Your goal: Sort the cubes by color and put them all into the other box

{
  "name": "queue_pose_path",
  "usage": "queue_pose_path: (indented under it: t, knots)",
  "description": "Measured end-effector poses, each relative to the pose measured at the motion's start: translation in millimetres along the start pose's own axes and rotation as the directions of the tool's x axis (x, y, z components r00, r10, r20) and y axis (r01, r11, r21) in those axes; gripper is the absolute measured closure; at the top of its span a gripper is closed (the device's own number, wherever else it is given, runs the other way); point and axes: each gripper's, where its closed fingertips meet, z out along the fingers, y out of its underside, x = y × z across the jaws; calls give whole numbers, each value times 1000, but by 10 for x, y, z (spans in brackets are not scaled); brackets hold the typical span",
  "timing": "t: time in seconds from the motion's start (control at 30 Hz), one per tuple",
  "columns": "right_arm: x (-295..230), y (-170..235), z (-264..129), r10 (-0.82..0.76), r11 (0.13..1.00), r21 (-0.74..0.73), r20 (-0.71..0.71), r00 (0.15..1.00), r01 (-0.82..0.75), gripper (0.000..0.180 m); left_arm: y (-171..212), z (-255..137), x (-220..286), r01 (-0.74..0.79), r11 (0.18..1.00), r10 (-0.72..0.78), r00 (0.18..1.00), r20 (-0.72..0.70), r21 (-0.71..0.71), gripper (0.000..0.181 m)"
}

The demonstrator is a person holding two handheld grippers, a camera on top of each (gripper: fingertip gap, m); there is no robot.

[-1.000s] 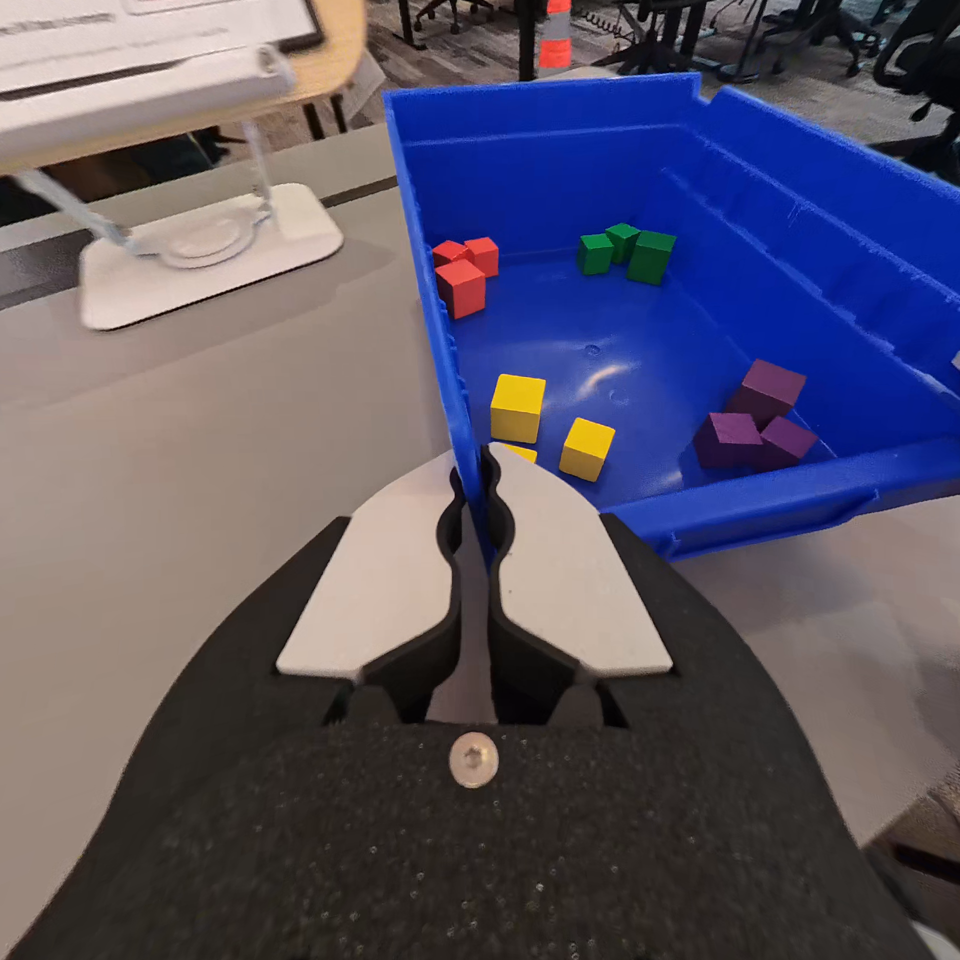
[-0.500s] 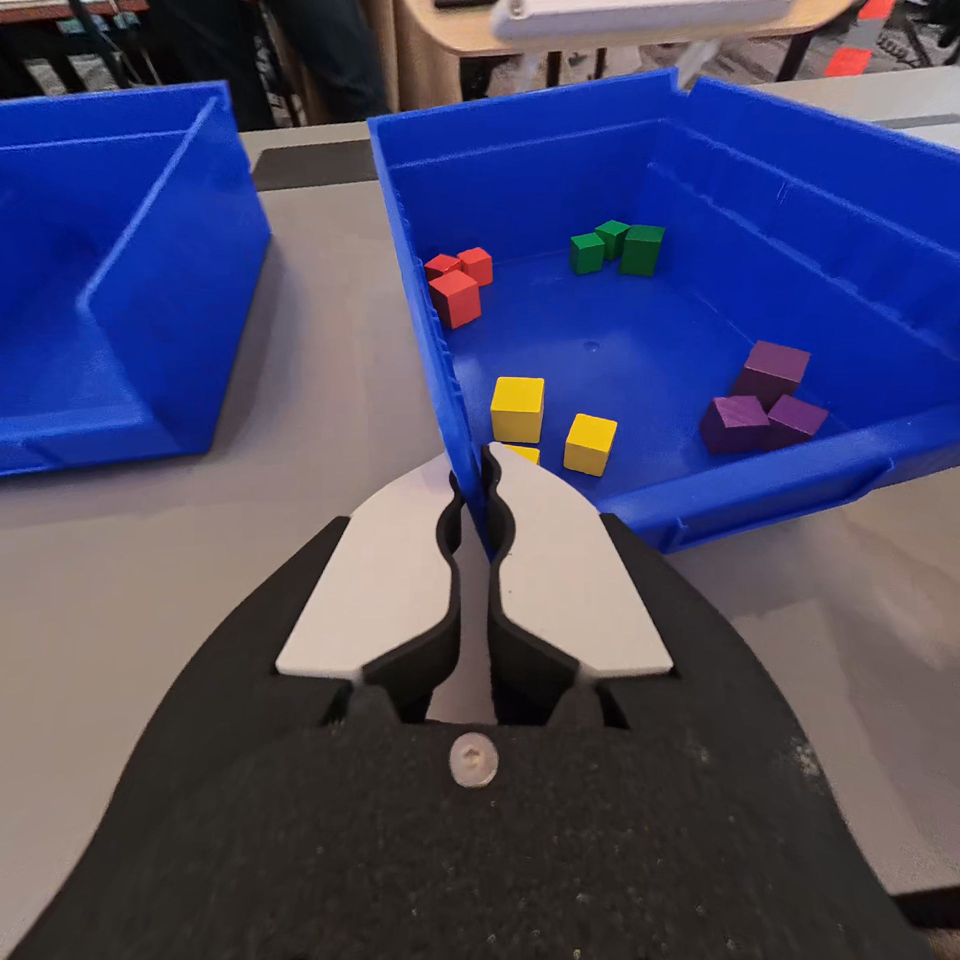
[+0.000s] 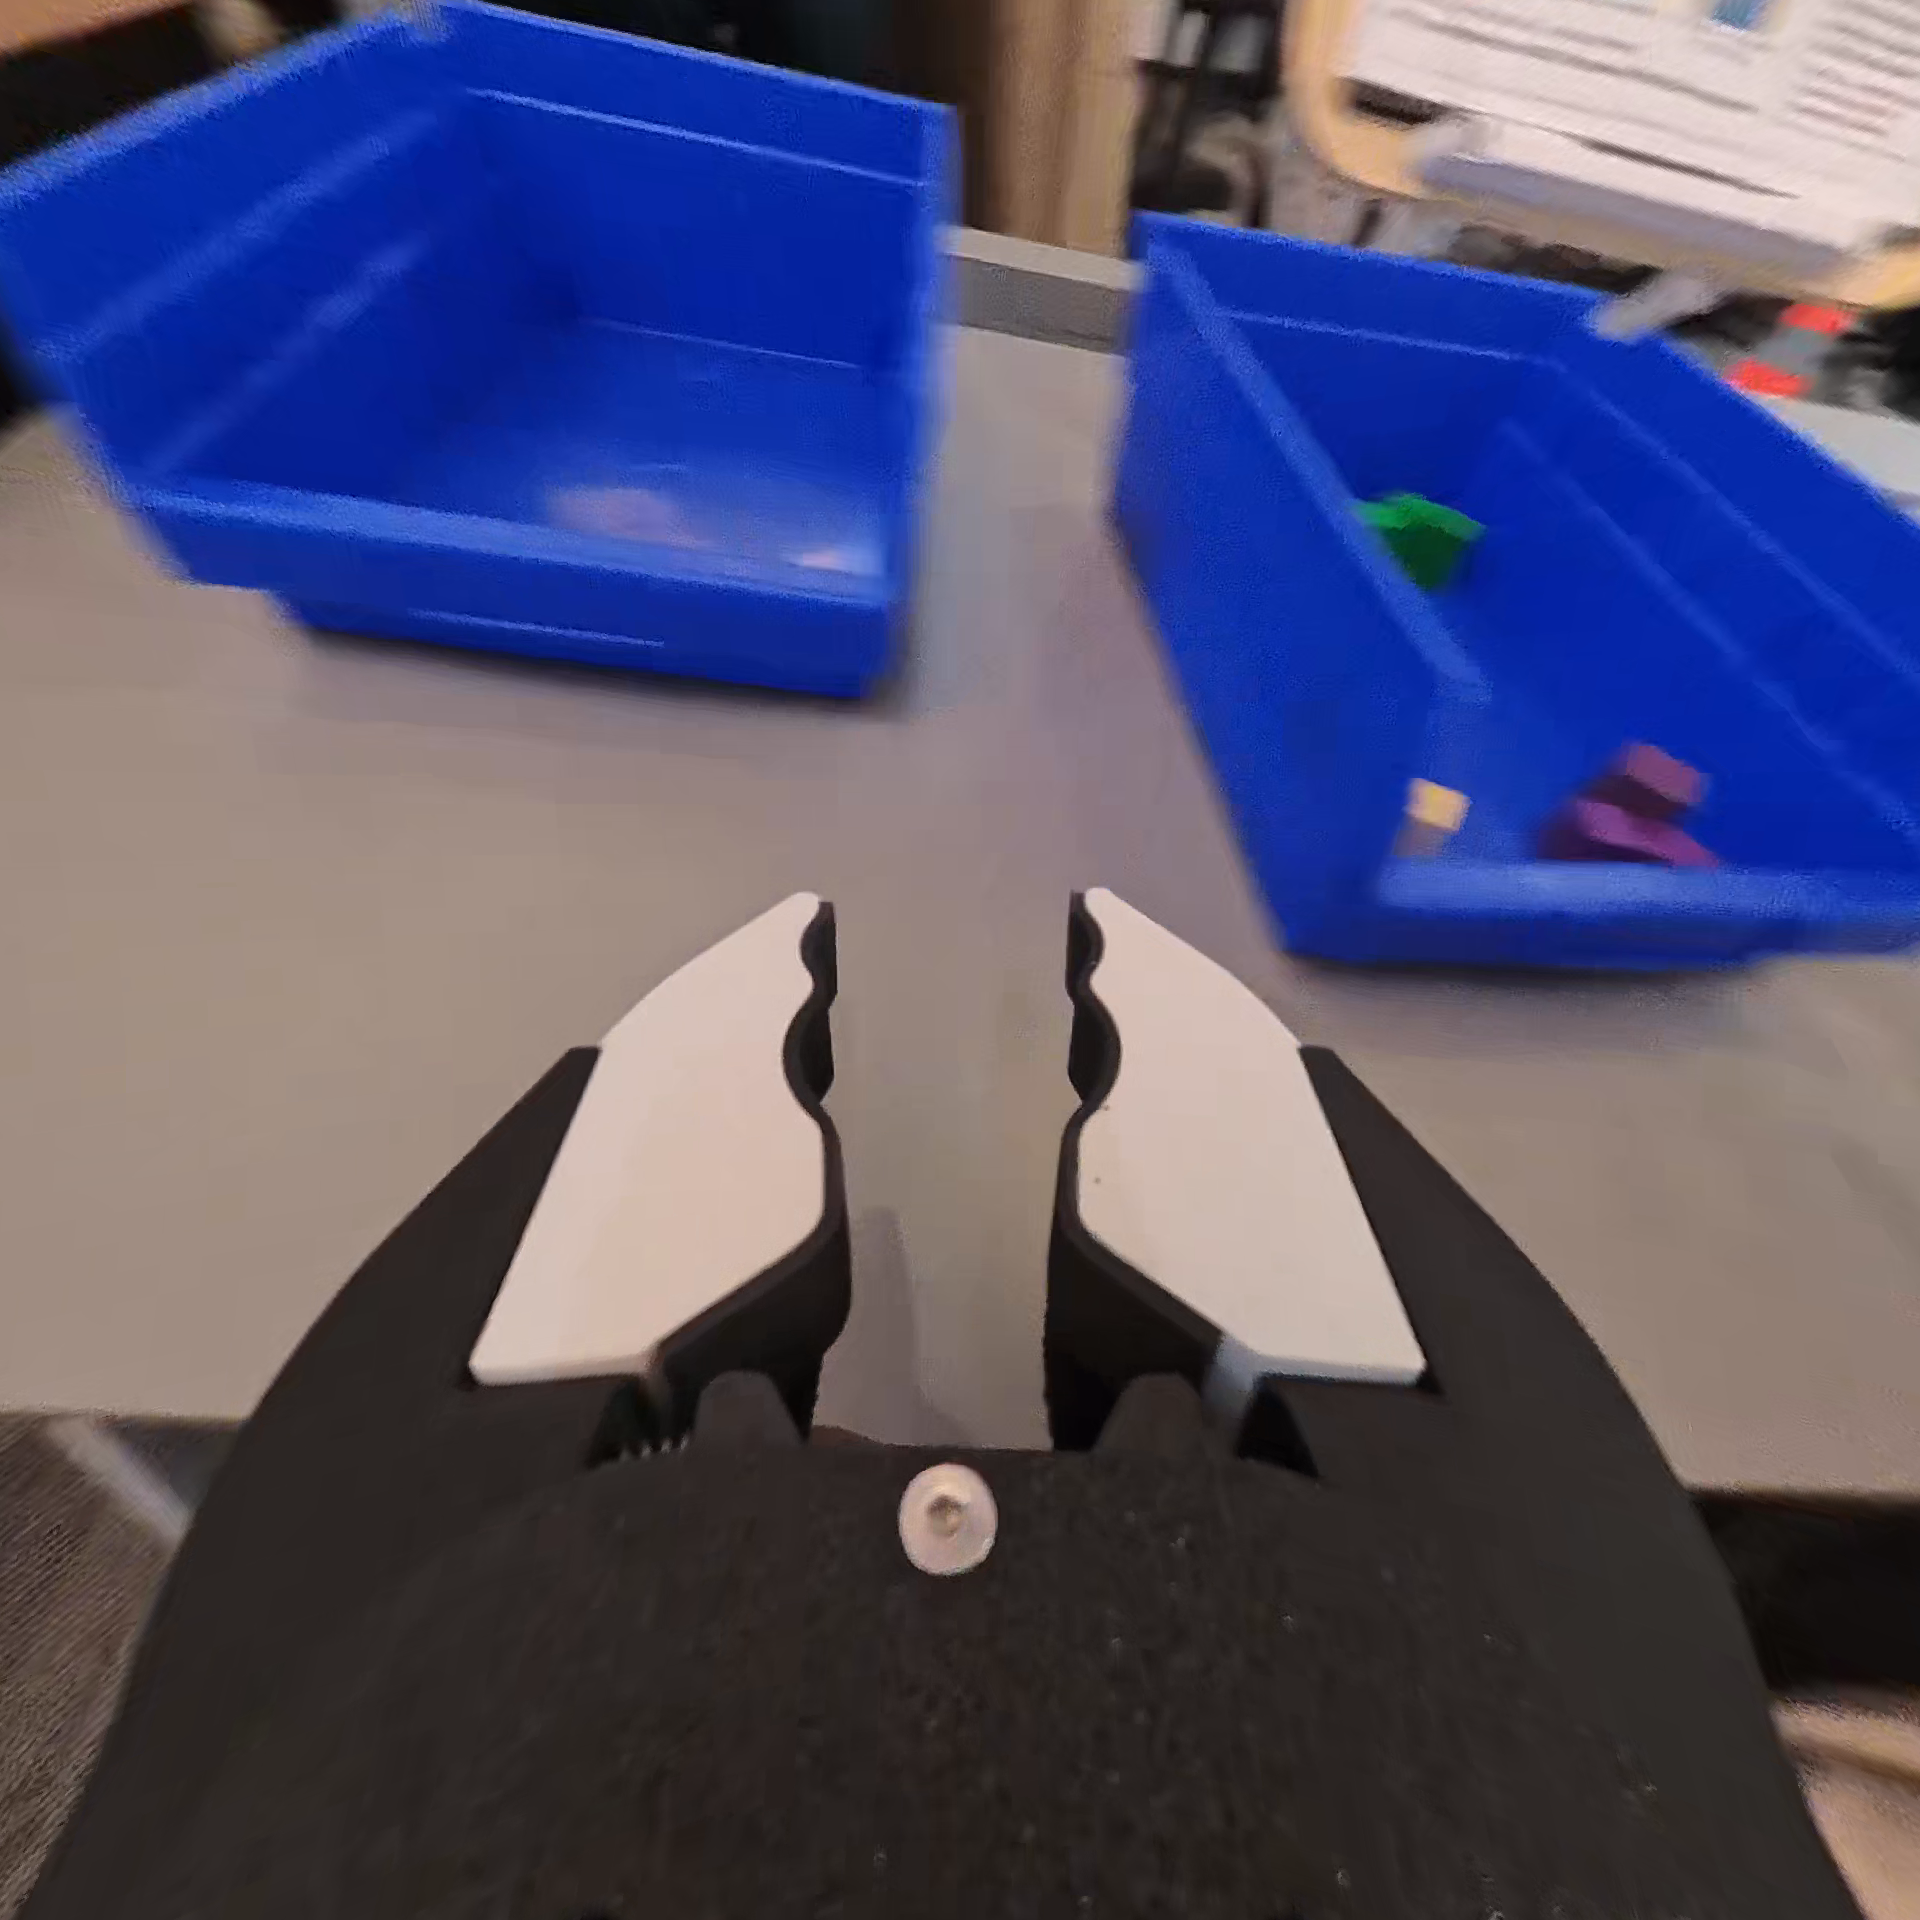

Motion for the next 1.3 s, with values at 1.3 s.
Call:
queue_pose_path:
  t: [1.3]
  knots:
    - [-2876,289,341,-73,993,-58,405,911,106,139,454,-1042,-1249,-64,998,70,904,422,-27,176]
